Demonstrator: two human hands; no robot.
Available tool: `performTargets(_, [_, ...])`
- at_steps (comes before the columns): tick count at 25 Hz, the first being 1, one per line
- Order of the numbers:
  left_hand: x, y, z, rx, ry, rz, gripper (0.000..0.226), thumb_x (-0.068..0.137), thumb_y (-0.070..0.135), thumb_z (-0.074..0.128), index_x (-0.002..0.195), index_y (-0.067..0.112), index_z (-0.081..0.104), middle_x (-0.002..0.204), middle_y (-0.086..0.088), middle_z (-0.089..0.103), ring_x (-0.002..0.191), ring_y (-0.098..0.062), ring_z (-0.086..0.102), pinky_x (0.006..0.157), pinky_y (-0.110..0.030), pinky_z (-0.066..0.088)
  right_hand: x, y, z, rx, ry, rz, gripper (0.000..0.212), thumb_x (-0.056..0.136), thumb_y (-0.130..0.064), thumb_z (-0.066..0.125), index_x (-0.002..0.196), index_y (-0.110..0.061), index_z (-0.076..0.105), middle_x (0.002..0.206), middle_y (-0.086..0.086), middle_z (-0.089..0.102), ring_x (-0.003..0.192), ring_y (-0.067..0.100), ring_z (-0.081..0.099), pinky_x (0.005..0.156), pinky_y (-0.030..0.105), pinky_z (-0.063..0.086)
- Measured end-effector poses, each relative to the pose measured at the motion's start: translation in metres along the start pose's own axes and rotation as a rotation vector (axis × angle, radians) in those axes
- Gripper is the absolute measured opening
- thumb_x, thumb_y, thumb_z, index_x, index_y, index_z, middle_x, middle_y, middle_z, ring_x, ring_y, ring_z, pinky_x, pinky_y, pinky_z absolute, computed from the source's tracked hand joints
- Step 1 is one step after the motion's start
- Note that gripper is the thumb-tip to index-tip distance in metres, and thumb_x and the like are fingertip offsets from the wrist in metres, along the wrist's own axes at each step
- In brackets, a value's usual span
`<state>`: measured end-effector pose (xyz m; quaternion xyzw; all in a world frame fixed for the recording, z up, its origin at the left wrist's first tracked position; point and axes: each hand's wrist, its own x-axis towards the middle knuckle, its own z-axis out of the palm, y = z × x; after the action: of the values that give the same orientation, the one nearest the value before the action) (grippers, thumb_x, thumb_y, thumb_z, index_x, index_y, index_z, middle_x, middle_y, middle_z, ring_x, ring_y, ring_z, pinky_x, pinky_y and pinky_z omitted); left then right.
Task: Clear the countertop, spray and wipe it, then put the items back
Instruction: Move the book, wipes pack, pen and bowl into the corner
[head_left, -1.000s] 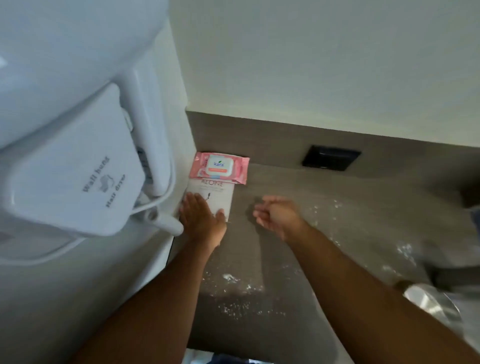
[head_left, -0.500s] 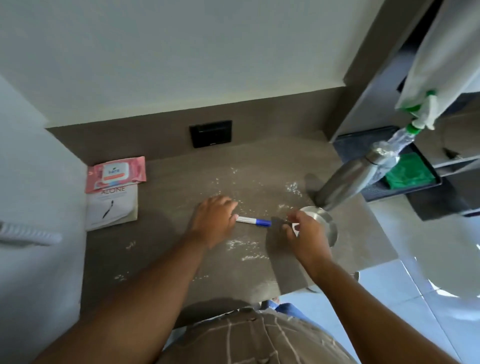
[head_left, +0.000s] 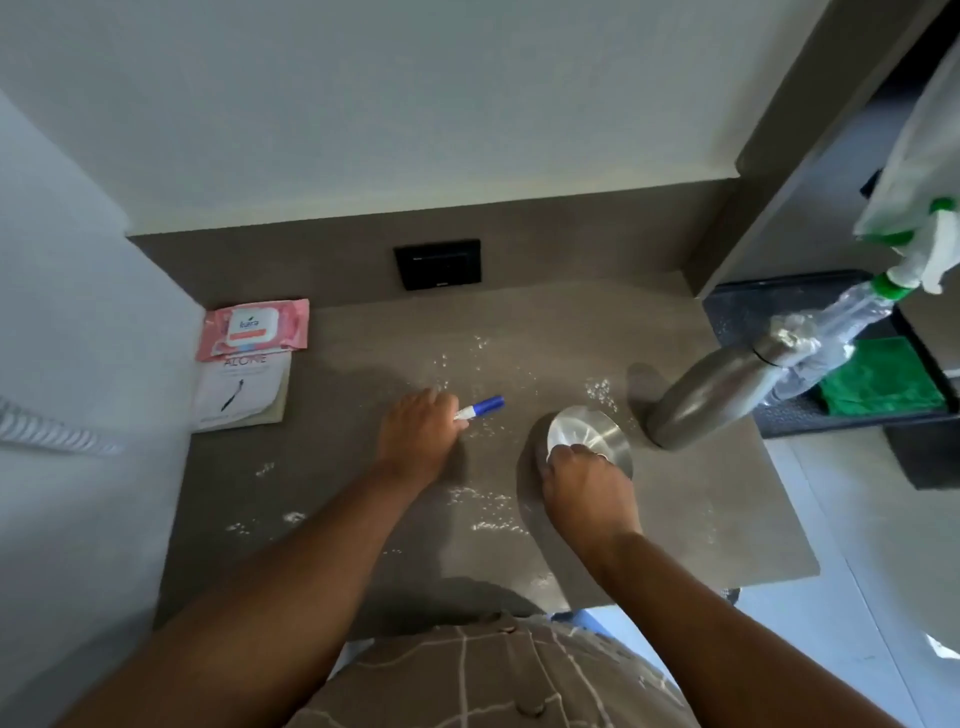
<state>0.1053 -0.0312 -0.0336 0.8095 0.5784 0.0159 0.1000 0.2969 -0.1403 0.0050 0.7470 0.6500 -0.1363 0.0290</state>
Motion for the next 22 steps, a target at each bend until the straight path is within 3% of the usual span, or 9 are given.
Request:
performTargets(3, [-0.006, -0.063, -0.033, -0.192, 0.101, -0.339, 0.025, 0.092, 0.037, 0.059, 0.093, 0.012, 0.062, 0.091, -0.012, 0.064, 0.084, -0.033, 0.061, 0.071, -0.042, 0.046, 0.024, -0.054, -0.023, 0.007, 0.106, -0.193, 0.007, 0.089, -0.011, 0.061, 0.094, -0.013, 0.066, 0.087, 0.004, 0.070, 0.068, 0.021, 0.067, 0.049, 0.029, 0.050])
performTargets(8, [-0.028, -0.182, -0.070, -0.231, 0.235, -0.740, 0.037, 0.097, 0.038, 0.050, 0.100, 0.003, 0.064, 0.098, -0.019, 0.068, 0.092, -0.038, 0.063, 0.076, -0.041, 0.049, 0.083, -0.165, -0.059, -0.108, 0.176, -0.485, 0.007, 0.094, -0.015, 0.057, 0.099, -0.017, 0.062, 0.092, 0.002, 0.065, 0.077, 0.023, 0.064, 0.054, 0.034, 0.053])
performTargets(13, [-0.027, -0.239, -0.070, -0.235, 0.148, -0.777, 0.039, 0.099, 0.037, 0.048, 0.099, 0.003, 0.065, 0.101, -0.016, 0.070, 0.094, -0.032, 0.066, 0.078, -0.037, 0.051, 0.143, -0.268, -0.067, -0.265, 0.190, -0.707, 0.011, 0.092, -0.014, 0.058, 0.101, -0.016, 0.064, 0.095, 0.004, 0.067, 0.080, 0.025, 0.065, 0.057, 0.032, 0.041])
performTargets(18, [-0.014, -0.252, -0.053, -0.276, 0.254, -0.823, 0.033, 0.094, 0.034, 0.057, 0.087, 0.003, 0.066, 0.085, -0.012, 0.069, 0.078, -0.026, 0.066, 0.062, -0.030, 0.046, 0.182, -0.327, -0.042, -0.326, 0.129, -0.828, 0.022, 0.088, -0.007, 0.057, 0.106, -0.016, 0.063, 0.100, 0.004, 0.066, 0.087, 0.025, 0.064, 0.063, 0.034, 0.046])
performTargets(20, [-0.013, -0.251, -0.050, -0.355, 0.271, -0.886, 0.030, 0.093, 0.032, 0.059, 0.091, 0.003, 0.063, 0.083, -0.009, 0.066, 0.075, -0.022, 0.061, 0.062, -0.031, 0.044, 0.192, -0.338, -0.029, -0.342, 0.105, -0.853, 0.025, 0.087, -0.003, 0.053, 0.108, -0.015, 0.063, 0.102, 0.005, 0.065, 0.091, 0.027, 0.063, 0.064, 0.035, 0.044])
performTargets(22, [-0.013, -0.247, -0.056, -0.586, 0.223, -0.882, 0.026, 0.089, 0.027, 0.069, 0.087, 0.002, 0.064, 0.078, -0.009, 0.067, 0.069, -0.022, 0.062, 0.059, -0.029, 0.042, 0.201, -0.343, -0.018, -0.331, 0.106, -0.871, 0.025, 0.090, -0.004, 0.049, 0.109, -0.012, 0.064, 0.104, 0.007, 0.065, 0.094, 0.029, 0.063, 0.068, 0.037, 0.048])
